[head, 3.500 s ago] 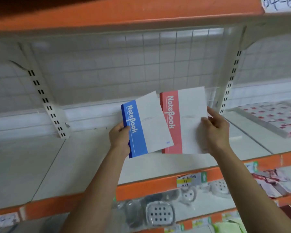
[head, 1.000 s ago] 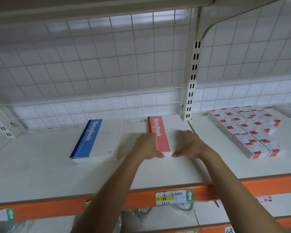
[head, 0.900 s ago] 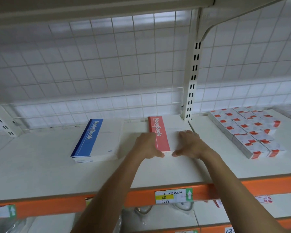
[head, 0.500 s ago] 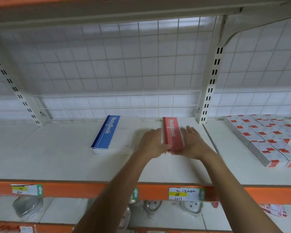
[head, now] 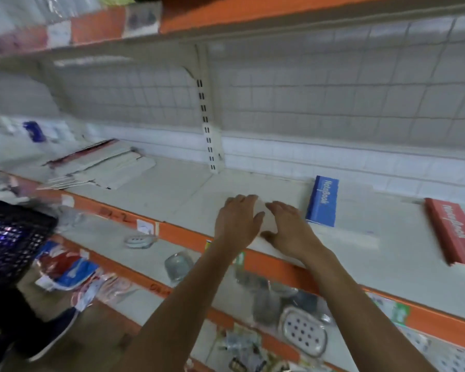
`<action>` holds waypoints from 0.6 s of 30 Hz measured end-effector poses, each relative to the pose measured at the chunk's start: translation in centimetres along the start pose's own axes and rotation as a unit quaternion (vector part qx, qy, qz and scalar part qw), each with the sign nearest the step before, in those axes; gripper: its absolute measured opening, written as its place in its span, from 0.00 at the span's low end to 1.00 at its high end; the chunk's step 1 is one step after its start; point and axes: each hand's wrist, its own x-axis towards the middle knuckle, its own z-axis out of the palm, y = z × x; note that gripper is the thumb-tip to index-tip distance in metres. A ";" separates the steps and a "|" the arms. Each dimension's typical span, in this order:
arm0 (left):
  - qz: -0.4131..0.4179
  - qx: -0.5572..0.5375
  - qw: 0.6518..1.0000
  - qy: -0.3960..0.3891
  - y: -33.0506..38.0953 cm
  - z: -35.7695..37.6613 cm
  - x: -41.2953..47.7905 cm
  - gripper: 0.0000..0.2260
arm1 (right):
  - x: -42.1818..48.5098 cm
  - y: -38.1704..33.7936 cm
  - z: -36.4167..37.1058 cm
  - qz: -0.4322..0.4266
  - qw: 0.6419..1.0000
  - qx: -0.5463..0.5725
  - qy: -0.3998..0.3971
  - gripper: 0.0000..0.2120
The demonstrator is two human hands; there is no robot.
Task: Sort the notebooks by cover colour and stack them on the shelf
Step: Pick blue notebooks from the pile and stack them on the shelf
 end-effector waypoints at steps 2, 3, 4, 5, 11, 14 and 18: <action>-0.025 0.010 1.000 0.005 -4.9 -1.7 -0.4 0.21 | 1.9 -4.0 2.3 -0.012 1.000 0.005 -0.003 0.33; -0.036 0.013 0.999 0.007 -7.1 -2.4 -0.5 0.21 | 2.8 -5.7 3.4 -0.018 1.000 0.006 -0.003 0.32; -0.047 0.014 0.999 0.008 -9.3 -3.1 -0.7 0.22 | 3.6 -7.4 4.4 -0.023 1.000 0.010 -0.001 0.32; -0.056 0.013 0.998 0.009 -11.3 -3.8 -0.9 0.22 | 4.4 -9.0 5.4 -0.024 1.000 0.018 0.000 0.31; -0.104 0.017 0.994 0.018 -21.4 -6.2 -1.0 0.22 | 9.1 -16.7 10.4 -0.025 0.998 0.049 0.004 0.26; -0.125 0.024 0.991 0.029 -25.6 -6.8 0.1 0.22 | 12.2 -19.7 12.5 -0.034 0.998 0.056 0.009 0.25; -0.130 0.039 0.990 0.040 -30.9 -7.6 2.6 0.22 | 17.2 -23.3 14.8 -0.048 0.998 0.047 -0.003 0.26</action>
